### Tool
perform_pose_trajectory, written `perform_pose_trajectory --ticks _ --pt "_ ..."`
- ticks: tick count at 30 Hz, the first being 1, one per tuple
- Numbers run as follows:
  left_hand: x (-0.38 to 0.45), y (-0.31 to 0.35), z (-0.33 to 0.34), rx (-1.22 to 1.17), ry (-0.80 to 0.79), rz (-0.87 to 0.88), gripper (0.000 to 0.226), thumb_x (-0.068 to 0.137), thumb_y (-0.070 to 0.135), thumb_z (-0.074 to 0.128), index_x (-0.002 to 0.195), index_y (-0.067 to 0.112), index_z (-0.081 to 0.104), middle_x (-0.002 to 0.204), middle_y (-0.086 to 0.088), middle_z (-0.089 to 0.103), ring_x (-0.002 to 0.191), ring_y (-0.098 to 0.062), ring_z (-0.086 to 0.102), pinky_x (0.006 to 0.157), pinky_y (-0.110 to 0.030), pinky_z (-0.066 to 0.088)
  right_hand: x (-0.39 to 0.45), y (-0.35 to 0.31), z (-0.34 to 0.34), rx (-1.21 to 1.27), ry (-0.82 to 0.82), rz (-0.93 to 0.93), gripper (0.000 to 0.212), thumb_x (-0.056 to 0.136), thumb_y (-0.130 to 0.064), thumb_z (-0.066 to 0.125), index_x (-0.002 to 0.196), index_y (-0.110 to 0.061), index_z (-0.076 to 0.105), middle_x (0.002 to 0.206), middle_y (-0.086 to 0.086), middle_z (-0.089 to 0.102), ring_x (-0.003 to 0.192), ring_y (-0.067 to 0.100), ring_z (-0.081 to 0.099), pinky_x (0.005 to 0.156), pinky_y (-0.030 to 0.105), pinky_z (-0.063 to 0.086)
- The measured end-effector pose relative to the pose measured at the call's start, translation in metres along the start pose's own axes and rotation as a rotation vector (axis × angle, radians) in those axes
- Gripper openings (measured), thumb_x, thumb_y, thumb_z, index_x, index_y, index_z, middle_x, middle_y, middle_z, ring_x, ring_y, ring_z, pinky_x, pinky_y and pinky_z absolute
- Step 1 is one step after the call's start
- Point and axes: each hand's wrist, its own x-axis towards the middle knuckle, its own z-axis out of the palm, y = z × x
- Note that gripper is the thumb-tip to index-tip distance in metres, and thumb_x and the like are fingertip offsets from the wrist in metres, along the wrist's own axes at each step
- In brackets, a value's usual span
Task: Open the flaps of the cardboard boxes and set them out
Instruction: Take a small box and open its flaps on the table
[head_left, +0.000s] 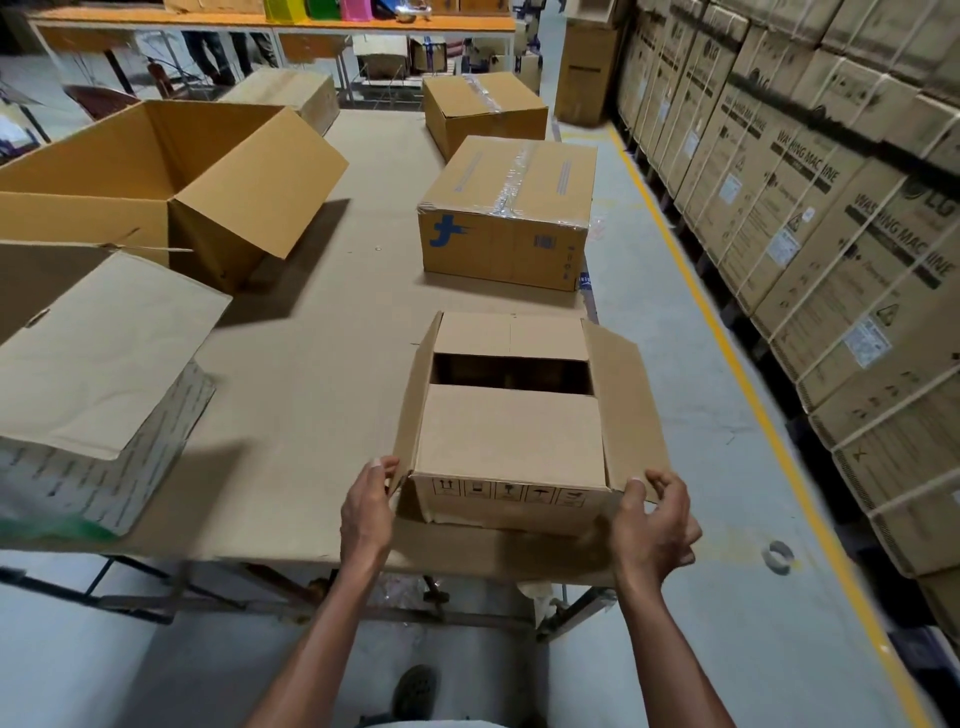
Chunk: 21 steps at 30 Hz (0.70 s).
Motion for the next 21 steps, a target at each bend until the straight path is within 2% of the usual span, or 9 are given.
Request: perform_pose_trajectory --ticks 3,6,9,11,13,15,17,19,21 --pt "0.005 -0.006 0.003 0.029 -0.128 -0.044 0.054 0.086 0.069 0.036 0.113 0.034 0.067 0.114 0.005 0.070 0.107 -0.022 0.065 0.097 -0.046 0.051 -0.001 -0.002 0.005 -0.045 -0.141 0.174 0.015 0.099 -0.037 0.044 0.106 -0.032 0.057 0.127 0.014 0.056 0.119 0.033 0.042 0.083 0.039 0.025" --pt "0.008 0.001 0.001 0.102 -0.192 -0.012 0.031 0.097 0.056 0.040 0.105 0.035 0.062 0.106 0.003 0.069 0.102 -0.025 0.066 0.091 -0.045 0.051 -0.002 -0.004 0.005 0.007 -0.225 0.104 0.019 0.104 -0.035 0.040 0.105 -0.026 0.057 0.106 0.008 0.063 0.094 0.028 0.056 0.080 0.039 0.043" --pt "0.015 0.015 -0.006 0.199 -0.195 0.017 0.031 0.103 0.049 0.039 0.111 0.027 0.059 0.110 0.001 0.065 0.106 -0.025 0.062 0.086 -0.037 0.049 0.003 -0.004 -0.002 -0.009 -0.193 0.075 0.017 0.102 -0.033 0.045 0.102 -0.023 0.059 0.100 0.003 0.064 0.091 0.025 0.057 0.084 0.041 0.047" --pt "0.021 0.025 -0.010 0.278 -0.142 0.099 0.037 0.103 0.049 0.039 0.132 0.029 0.052 0.130 -0.004 0.058 0.118 -0.025 0.056 0.094 -0.041 0.048 0.009 -0.004 -0.006 -0.025 -0.148 0.067 0.019 0.101 -0.035 0.046 0.099 -0.023 0.061 0.099 0.003 0.065 0.091 0.026 0.057 0.096 0.050 0.046" --pt "0.025 0.036 -0.010 0.366 -0.087 0.210 0.045 0.102 0.052 0.039 0.145 0.038 0.042 0.150 -0.001 0.046 0.135 -0.026 0.044 0.111 -0.054 0.035 0.012 -0.006 -0.009 -0.049 -0.101 0.043 0.021 0.101 -0.037 0.047 0.095 -0.022 0.062 0.097 0.003 0.065 0.094 0.029 0.057 0.103 0.051 0.039" --pt "0.025 0.047 -0.005 0.462 -0.094 0.287 0.050 0.102 0.055 0.034 0.147 0.037 0.045 0.156 0.004 0.041 0.143 -0.023 0.034 0.116 -0.054 0.020 0.014 -0.010 -0.012 -0.076 -0.069 0.002 0.022 0.100 -0.037 0.047 0.091 -0.023 0.061 0.097 0.003 0.064 0.101 0.032 0.055 0.101 0.047 0.030" --pt "0.024 0.055 0.004 0.501 -0.134 0.306 0.055 0.101 0.057 0.032 0.147 0.031 0.047 0.158 0.004 0.039 0.146 -0.020 0.030 0.118 -0.054 0.013 0.016 -0.014 -0.014 -0.130 -0.051 -0.035 0.020 0.099 -0.037 0.047 0.091 -0.023 0.060 0.105 0.002 0.063 0.111 0.031 0.049 0.096 0.043 0.025" --pt "0.020 0.058 0.011 0.485 -0.155 0.332 0.058 0.100 0.059 0.035 0.146 0.028 0.049 0.155 0.004 0.043 0.142 -0.018 0.037 0.118 -0.056 0.017 0.017 -0.020 -0.016 -0.164 -0.044 -0.089 0.016 0.098 -0.036 0.049 0.093 -0.025 0.060 0.112 -0.001 0.061 0.117 0.028 0.045 0.096 0.042 0.022" --pt "0.014 0.061 0.011 0.335 -0.137 0.362 0.055 0.097 0.060 0.039 0.138 0.028 0.056 0.143 0.003 0.056 0.126 -0.013 0.053 0.111 -0.056 0.037 0.018 -0.029 -0.017 -0.143 -0.043 -0.159 0.011 0.097 -0.034 0.050 0.093 -0.028 0.059 0.111 -0.006 0.059 0.119 0.025 0.044 0.099 0.041 0.021"
